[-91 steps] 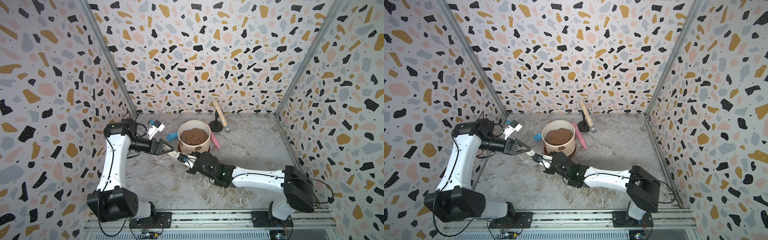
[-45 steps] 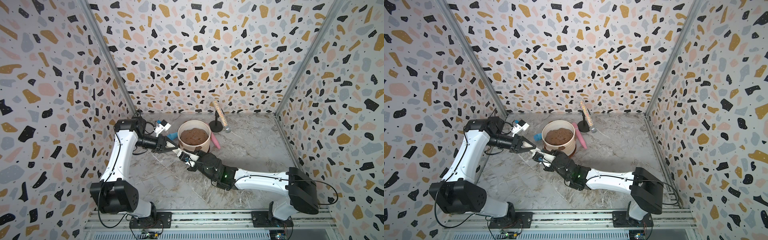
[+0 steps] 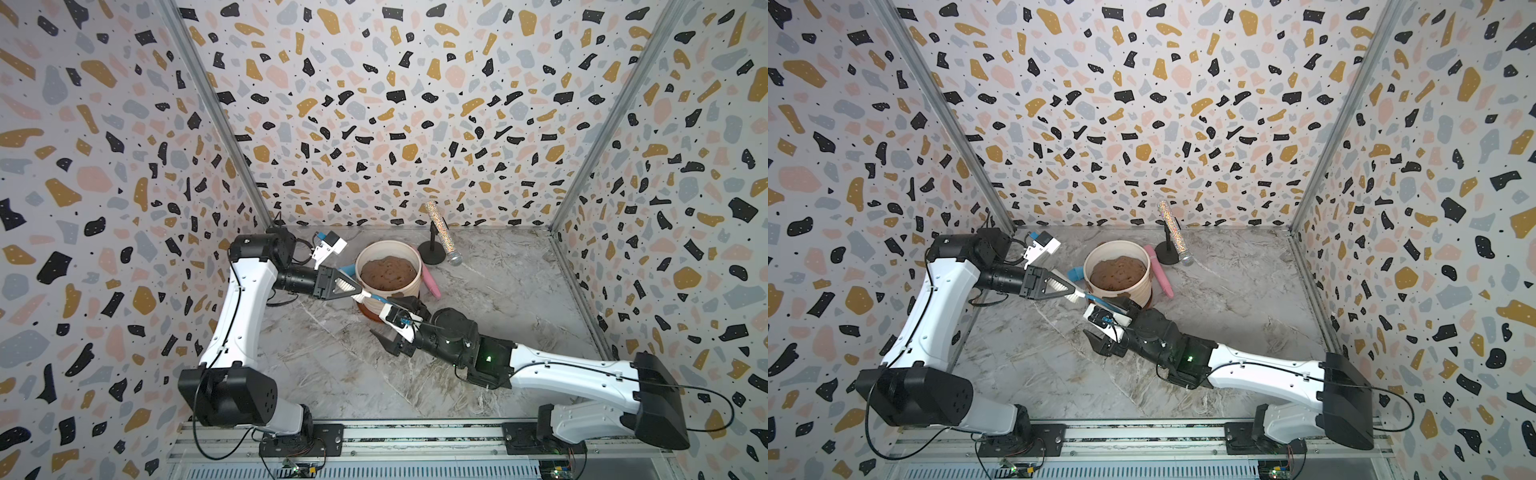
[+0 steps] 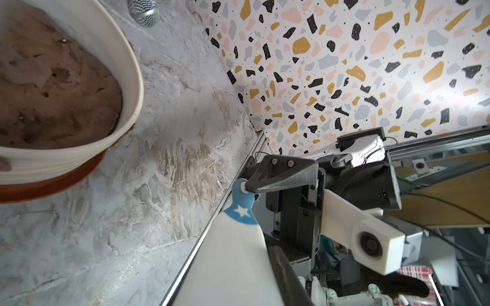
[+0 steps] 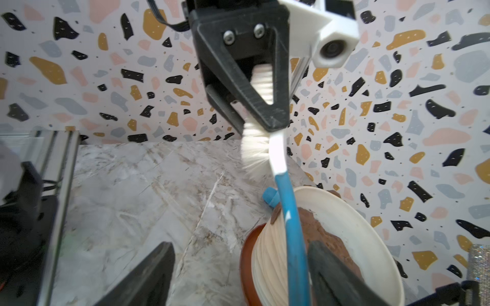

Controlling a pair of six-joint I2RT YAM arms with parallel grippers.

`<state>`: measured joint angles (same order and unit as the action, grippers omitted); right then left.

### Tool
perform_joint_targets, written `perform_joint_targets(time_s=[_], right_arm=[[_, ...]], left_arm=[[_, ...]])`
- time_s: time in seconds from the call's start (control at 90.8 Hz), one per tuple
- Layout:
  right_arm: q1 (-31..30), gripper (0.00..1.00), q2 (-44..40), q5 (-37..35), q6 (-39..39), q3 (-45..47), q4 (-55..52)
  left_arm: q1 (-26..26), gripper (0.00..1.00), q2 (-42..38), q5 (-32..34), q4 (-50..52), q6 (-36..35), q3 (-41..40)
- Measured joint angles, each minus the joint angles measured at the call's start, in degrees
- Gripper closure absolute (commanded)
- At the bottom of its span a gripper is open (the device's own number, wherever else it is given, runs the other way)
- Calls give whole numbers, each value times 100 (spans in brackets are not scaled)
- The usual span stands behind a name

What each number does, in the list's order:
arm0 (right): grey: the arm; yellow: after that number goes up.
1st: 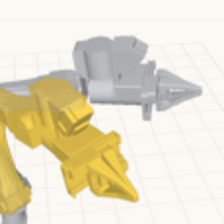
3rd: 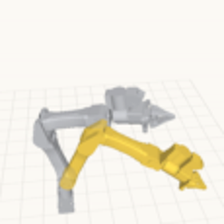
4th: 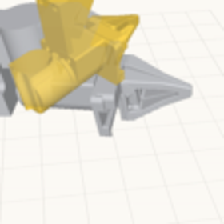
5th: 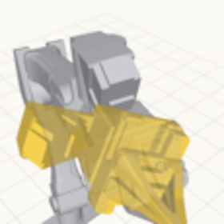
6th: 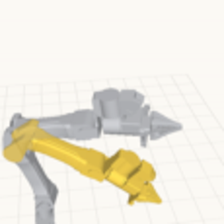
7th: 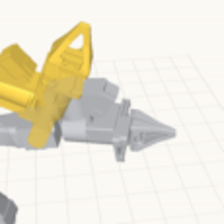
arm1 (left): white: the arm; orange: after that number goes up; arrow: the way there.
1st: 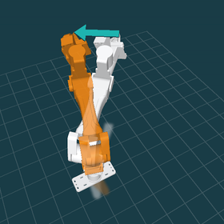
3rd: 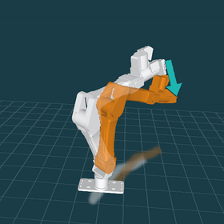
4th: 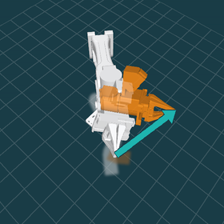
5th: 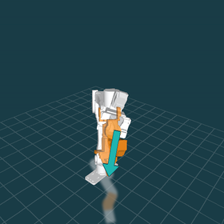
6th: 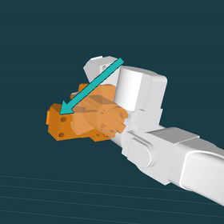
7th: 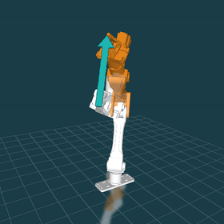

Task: Scrub the dried mud off the ceramic pot
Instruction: Pick up the brush from the center of the board.

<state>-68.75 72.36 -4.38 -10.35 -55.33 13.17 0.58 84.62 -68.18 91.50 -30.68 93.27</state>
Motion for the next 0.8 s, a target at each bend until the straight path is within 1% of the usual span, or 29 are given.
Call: perform_joint_targets(time_s=[0.055, 0.099, 0.286, 0.374, 0.462, 0.672, 0.804], right_arm=[[127, 8, -188, 466, 286, -232, -634], [214, 8, -337, 778, 562, -428, -1126], [533, 8, -1019, 1399, 1593, -745, -2472], [846, 9, -1252, 1757, 1961, -837, -2863], [1021, 16, -1276, 2103, 2194, -927, -3029], [1014, 27, -955, 2820, 2562, -935, -3071], [1014, 47, -702, 3110, 2802, -968, -2905]], left_arm=[[-105, 87, 0, -13, -2, -188, 70], [-208, 89, -4, -22, -2, -378, 111], [-789, 91, -59, 22, -4, -1038, 219], [-1043, 91, -122, 33, -7, -1231, 258], [-1259, 91, -170, 28, -9, -1368, 332], [-1652, 90, -232, 72, -17, -1530, 343], [-1784, 90, -232, 120, -17, -1569, 343]])
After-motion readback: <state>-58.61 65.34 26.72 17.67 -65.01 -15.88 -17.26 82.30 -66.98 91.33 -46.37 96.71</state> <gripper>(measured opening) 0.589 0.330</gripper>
